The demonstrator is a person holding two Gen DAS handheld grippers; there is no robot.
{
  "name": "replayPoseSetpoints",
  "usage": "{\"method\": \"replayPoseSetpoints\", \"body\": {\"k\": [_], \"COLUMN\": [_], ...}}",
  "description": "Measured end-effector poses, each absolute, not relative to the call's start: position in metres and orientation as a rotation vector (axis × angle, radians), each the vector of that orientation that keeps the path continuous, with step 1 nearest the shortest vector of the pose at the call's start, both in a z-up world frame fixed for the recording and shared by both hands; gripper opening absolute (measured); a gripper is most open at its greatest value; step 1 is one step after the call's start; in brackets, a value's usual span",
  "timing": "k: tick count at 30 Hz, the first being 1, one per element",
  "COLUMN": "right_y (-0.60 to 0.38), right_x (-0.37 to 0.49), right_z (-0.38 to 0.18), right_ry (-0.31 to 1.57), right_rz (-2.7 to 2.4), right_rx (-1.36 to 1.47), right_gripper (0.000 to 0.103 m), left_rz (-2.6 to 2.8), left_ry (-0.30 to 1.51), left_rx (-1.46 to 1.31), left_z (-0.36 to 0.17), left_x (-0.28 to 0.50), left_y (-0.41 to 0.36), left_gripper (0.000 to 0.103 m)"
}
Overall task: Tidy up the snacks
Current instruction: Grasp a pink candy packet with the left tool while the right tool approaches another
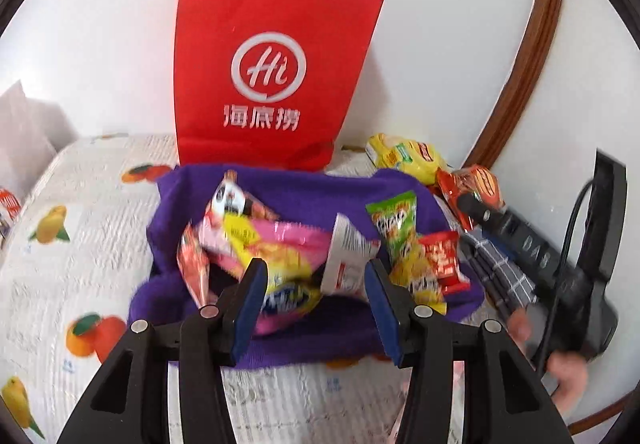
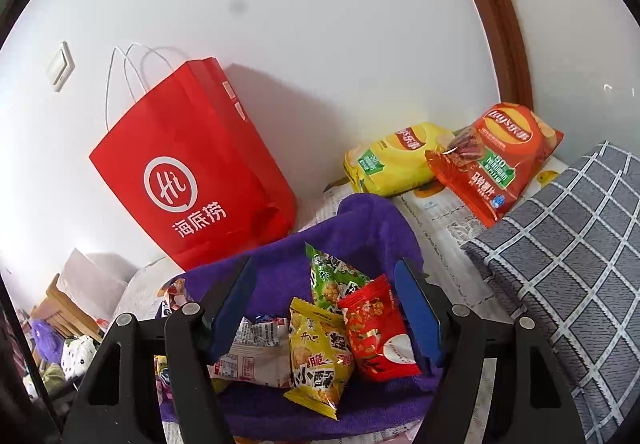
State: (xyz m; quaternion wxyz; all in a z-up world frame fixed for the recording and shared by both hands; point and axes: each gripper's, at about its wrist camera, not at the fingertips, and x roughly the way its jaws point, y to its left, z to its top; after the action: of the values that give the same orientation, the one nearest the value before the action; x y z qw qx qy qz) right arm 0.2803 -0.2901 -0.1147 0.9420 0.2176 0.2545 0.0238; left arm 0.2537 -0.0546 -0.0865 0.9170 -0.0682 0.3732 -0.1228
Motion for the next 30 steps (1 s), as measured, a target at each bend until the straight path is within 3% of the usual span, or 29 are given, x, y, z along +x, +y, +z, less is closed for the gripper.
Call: {"method": "replayPoseSetpoints", "body": {"k": [7,10,30], "right_y": [-0.302,-0.309,-0.336], "right_x": [0.266,0.253,0.155], "right_z": [-0.117,-0.123,-0.151], "right_ry": [0.537,0.555,0.684], "right_rz": [0.003,-0.020,-0.025], "right_rx": [0.356,0.300,0.212], "right_gripper": [0.072,0.072,0.072], "left_rz": [-0.362,-0.412,-0.621], "left_ry": [0.819,0.827,1.017], "left_rx": [-0.110,-0.068,0.163], "left_z": [-0.103,-0.106,-0.162], "left_x": [0.234,0.225,0.190], "left_y": [-0.068,-0.079,-0.164], "left_gripper": [0.049,0.054,0.054]}}
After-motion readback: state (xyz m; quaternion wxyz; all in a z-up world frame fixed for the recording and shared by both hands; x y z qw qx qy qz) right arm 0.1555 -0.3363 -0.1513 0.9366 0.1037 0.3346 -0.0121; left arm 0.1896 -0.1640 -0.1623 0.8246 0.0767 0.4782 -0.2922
